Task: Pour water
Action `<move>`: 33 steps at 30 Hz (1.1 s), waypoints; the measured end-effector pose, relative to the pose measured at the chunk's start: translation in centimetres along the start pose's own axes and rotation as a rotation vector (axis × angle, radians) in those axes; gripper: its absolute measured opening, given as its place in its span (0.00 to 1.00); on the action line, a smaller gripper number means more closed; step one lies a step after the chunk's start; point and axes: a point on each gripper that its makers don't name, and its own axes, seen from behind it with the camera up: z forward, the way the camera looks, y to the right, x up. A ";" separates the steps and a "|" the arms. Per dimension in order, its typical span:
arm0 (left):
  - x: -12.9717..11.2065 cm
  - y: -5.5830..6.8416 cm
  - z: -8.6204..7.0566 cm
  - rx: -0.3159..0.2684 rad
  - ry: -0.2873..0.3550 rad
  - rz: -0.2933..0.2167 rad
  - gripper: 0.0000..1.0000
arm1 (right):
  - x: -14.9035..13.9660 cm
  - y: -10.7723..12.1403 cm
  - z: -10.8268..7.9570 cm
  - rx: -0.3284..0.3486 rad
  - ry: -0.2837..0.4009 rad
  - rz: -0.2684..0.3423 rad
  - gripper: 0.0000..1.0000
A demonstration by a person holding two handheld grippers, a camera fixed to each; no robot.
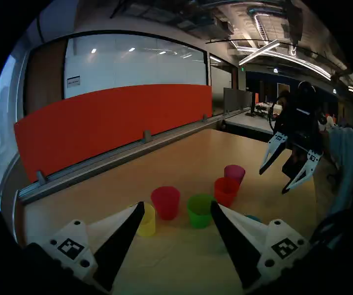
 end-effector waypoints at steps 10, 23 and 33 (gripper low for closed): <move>-0.5 -0.8 0.3 0.004 -0.004 -0.009 1.00 | -0.9 -1.4 3.1 0.055 -0.030 -0.013 0.99; -0.9 -1.0 0.7 -0.001 -0.008 -0.013 1.00 | -2.2 -2.9 6.4 0.105 -0.061 -0.019 0.99; -1.3 -1.4 0.9 0.003 -0.011 -0.018 1.00 | -2.9 -3.6 8.7 0.123 -0.081 -0.023 0.99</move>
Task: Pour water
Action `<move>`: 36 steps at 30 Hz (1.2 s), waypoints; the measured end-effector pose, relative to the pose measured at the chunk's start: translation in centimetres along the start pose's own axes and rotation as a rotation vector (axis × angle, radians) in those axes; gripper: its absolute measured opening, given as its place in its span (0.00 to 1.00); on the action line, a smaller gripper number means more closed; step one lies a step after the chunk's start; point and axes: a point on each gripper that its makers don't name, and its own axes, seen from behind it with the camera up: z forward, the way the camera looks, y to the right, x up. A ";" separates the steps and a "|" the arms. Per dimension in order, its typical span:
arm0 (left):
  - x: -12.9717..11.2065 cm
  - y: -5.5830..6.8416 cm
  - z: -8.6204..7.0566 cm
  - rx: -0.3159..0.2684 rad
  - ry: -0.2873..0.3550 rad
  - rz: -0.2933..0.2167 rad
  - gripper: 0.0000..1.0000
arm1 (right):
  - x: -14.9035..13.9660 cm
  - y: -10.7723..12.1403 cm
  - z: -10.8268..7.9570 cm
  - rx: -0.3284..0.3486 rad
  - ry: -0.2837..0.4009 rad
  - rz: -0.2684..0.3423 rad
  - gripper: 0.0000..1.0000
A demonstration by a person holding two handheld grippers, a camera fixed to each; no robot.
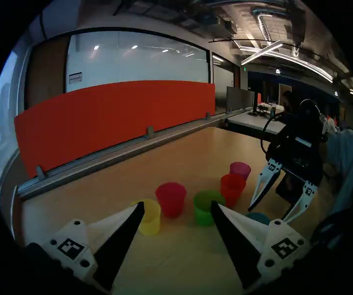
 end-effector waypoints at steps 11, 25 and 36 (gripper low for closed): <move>0.0 0.0 -0.1 0.001 0.000 0.001 1.00 | -0.3 -0.1 2.4 0.006 -0.023 -0.024 1.00; -0.2 0.2 -0.1 0.002 -0.005 0.006 1.00 | -0.8 -0.1 3.5 0.006 -0.038 -0.016 0.99; -0.3 0.2 -0.1 0.002 -0.008 0.007 1.00 | -0.7 0.0 3.5 0.000 -0.024 -0.001 0.91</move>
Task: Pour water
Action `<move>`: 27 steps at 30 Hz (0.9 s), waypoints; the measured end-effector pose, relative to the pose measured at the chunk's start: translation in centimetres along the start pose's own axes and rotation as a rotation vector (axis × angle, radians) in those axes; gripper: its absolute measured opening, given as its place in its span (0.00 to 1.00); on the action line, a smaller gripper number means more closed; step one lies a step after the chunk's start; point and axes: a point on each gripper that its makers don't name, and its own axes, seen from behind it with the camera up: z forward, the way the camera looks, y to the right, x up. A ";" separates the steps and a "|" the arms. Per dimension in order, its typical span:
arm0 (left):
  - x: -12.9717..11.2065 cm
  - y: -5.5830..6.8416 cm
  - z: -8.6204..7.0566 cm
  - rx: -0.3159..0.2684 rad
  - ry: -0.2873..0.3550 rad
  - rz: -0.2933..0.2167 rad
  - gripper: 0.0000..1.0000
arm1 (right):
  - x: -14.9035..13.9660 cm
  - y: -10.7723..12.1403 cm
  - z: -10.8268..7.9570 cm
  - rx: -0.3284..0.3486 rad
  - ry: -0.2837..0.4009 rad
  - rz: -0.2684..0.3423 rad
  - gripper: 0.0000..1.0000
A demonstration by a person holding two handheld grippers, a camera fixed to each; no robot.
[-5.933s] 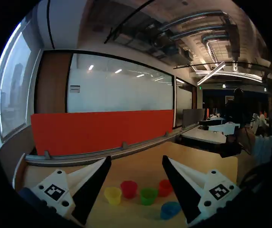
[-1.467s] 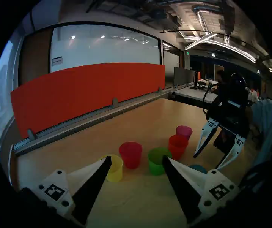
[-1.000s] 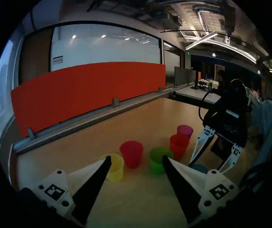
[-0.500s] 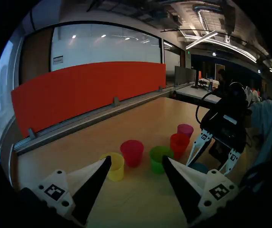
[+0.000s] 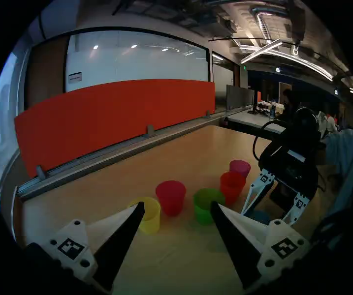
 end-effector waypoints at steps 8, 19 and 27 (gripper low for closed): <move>-0.2 0.1 0.0 0.000 -0.004 -0.001 1.00 | 0.9 0.2 -1.4 -0.009 0.038 0.015 0.91; -0.2 1.0 0.0 -0.007 -0.004 0.005 1.00 | 3.0 0.4 -5.8 -0.035 0.095 0.014 0.91; -0.2 1.6 0.0 -0.012 -0.006 0.004 1.00 | 4.1 0.7 -9.6 -0.066 0.139 0.034 0.91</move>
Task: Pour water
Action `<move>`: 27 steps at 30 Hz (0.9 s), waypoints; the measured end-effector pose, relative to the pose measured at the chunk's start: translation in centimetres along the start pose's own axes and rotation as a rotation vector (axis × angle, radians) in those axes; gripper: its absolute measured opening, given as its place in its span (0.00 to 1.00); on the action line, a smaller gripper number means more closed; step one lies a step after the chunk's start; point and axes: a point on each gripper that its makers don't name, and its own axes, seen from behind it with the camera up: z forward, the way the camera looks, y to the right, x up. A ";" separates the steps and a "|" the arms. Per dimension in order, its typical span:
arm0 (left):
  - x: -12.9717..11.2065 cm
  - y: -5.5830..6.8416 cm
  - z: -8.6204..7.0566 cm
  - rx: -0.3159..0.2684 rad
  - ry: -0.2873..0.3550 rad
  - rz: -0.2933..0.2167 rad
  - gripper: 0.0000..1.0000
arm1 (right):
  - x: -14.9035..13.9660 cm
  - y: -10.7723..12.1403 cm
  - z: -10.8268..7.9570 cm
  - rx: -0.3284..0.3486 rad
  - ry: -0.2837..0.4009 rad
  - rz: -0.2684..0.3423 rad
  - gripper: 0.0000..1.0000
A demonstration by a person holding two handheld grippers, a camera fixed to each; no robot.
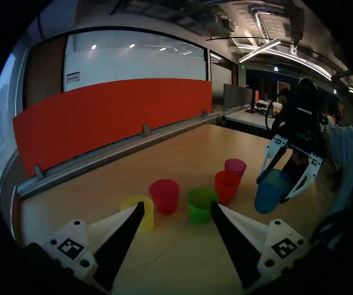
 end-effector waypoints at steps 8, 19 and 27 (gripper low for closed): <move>-0.1 0.6 0.1 -0.006 -0.005 0.002 1.00 | 2.2 1.1 -3.0 -0.043 0.067 0.020 0.91; -0.2 1.1 0.4 -0.009 -0.008 0.001 1.00 | 4.8 2.2 -5.0 -0.085 0.148 0.021 0.91; -0.4 1.5 0.8 -0.017 -0.013 -0.003 1.00 | 7.5 3.5 -6.4 -0.127 0.233 0.024 0.91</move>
